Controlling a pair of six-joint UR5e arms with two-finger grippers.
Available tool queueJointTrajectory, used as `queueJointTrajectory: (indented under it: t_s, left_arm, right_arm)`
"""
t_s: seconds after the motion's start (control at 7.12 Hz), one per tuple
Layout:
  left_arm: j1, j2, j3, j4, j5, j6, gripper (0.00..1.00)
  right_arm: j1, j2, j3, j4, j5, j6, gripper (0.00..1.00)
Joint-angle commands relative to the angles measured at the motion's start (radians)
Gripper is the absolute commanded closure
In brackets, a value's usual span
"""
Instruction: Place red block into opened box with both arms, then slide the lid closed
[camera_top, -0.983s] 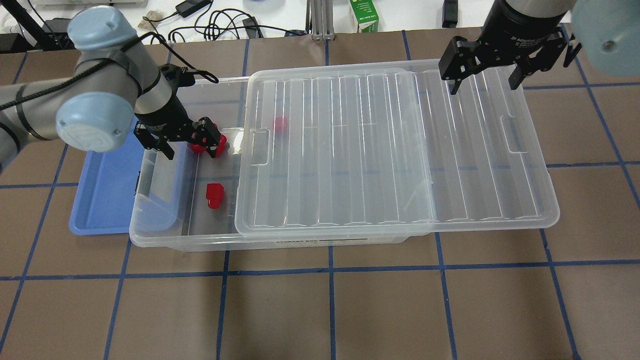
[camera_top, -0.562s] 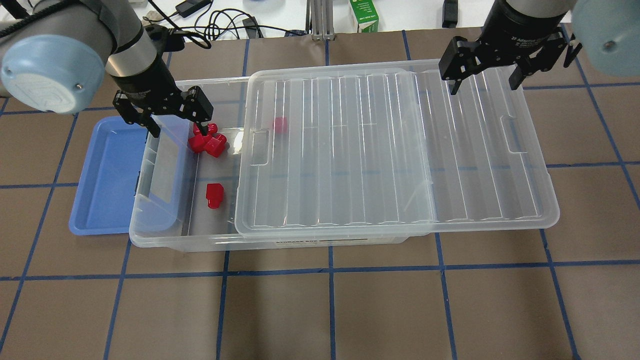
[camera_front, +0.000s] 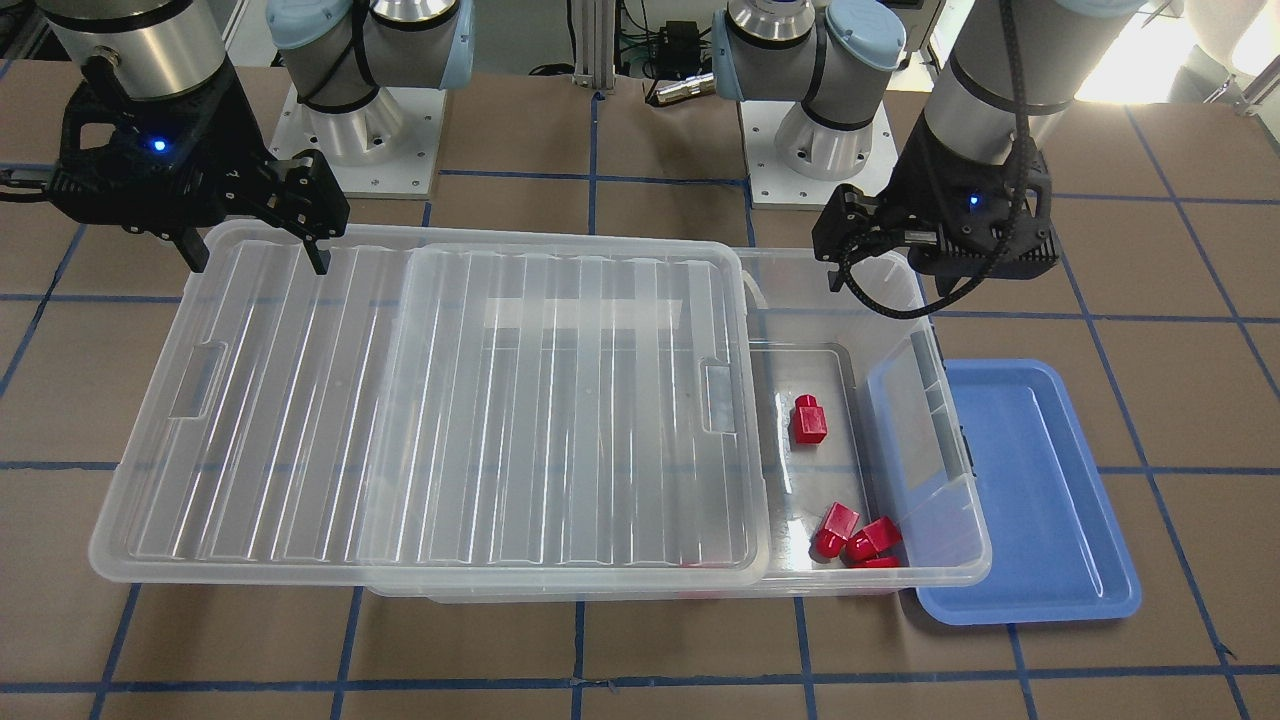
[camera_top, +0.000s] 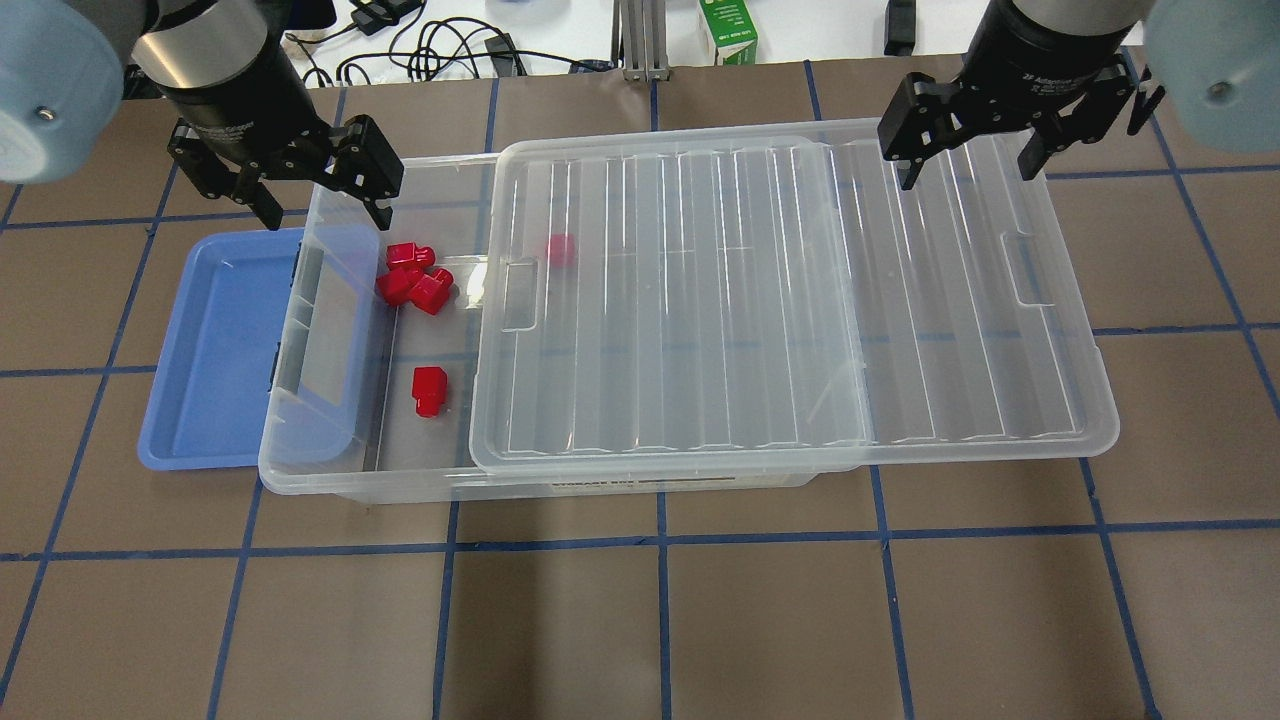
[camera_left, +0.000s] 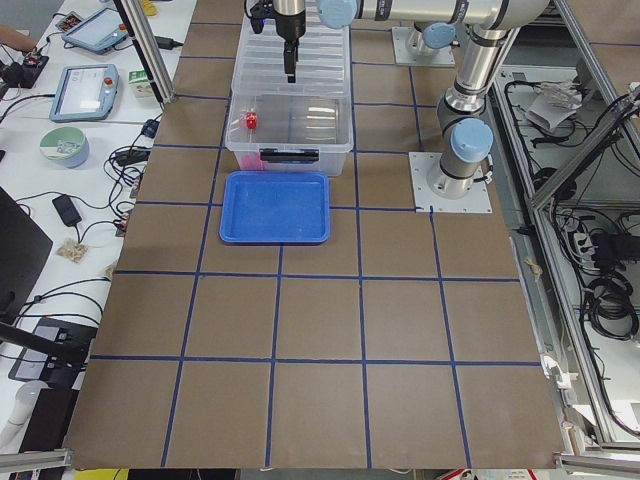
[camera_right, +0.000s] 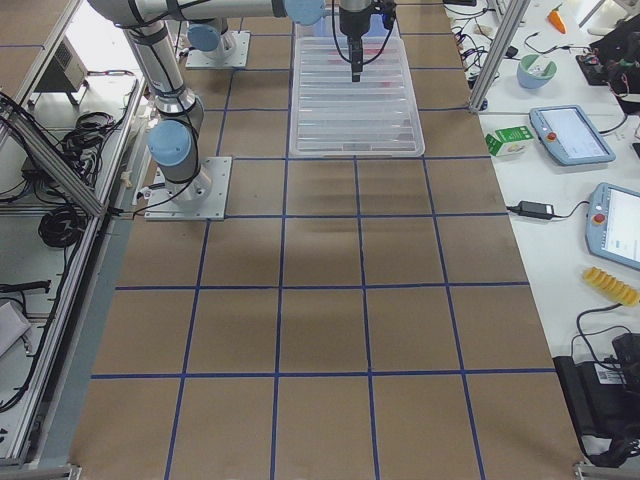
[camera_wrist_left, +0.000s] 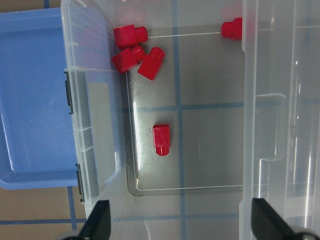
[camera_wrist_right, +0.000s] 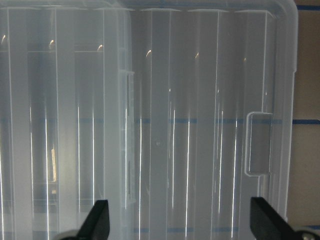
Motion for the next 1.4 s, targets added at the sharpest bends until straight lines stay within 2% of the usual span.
queueJointTrajectory:
  t_s: [0.0, 0.84, 0.98, 1.12, 1.26]
  left_arm:
    - [0.009, 0.018, -0.010, -0.004, -0.002, 0.003, 0.00]
    - [0.010, 0.022, 0.015, -0.022, 0.004, 0.000, 0.00]
    - [0.010, 0.022, 0.015, -0.022, 0.004, 0.000, 0.00]
    - [0.010, 0.020, 0.015, -0.022, 0.002, 0.000, 0.00]
    - [0.010, 0.021, 0.015, -0.022, 0.004, 0.000, 0.00]
  right_arm:
    - [0.001, 0.000, 0.000, 0.000, 0.000, -0.001, 0.00]
    - [-0.016, 0.008, -0.008, 0.000, 0.000, -0.016, 0.00]
    - [-0.071, 0.012, -0.009, 0.000, -0.002, -0.105, 0.00]
    - [-0.197, 0.011, -0.008, 0.012, 0.000, -0.192, 0.00]
    - [-0.311, 0.011, 0.015, 0.017, 0.001, -0.365, 0.00]
